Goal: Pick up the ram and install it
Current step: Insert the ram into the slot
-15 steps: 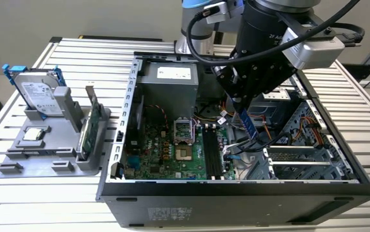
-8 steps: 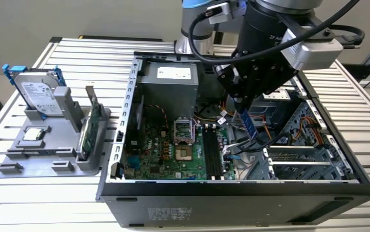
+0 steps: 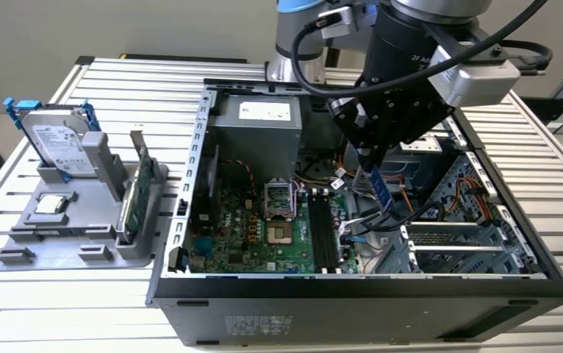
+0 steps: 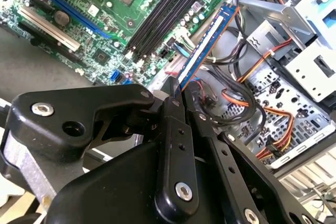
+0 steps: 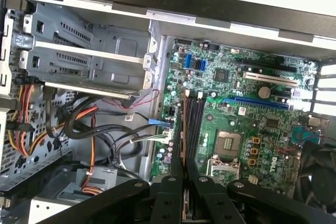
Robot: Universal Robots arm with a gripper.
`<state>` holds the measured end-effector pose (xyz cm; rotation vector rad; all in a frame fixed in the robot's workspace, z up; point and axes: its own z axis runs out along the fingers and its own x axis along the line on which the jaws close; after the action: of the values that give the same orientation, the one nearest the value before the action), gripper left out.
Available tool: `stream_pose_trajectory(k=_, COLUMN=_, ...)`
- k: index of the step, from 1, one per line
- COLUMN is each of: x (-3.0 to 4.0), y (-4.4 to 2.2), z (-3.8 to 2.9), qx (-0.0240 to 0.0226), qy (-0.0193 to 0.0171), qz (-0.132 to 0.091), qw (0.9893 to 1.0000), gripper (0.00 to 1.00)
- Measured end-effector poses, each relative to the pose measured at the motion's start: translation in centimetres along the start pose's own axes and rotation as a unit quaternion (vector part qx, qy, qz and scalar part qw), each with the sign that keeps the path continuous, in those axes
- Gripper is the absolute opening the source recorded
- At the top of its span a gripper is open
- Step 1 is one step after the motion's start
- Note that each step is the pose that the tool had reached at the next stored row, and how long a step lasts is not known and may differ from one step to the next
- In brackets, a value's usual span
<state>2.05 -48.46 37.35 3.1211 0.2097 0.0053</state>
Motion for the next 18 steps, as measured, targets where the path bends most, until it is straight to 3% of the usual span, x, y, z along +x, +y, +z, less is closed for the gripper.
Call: stream_pose_trajectory(k=18, x=0.50, y=-0.82, z=0.68, qx=-0.0043, qy=-0.0006, qz=0.001, qw=1.0000, gripper=0.00)
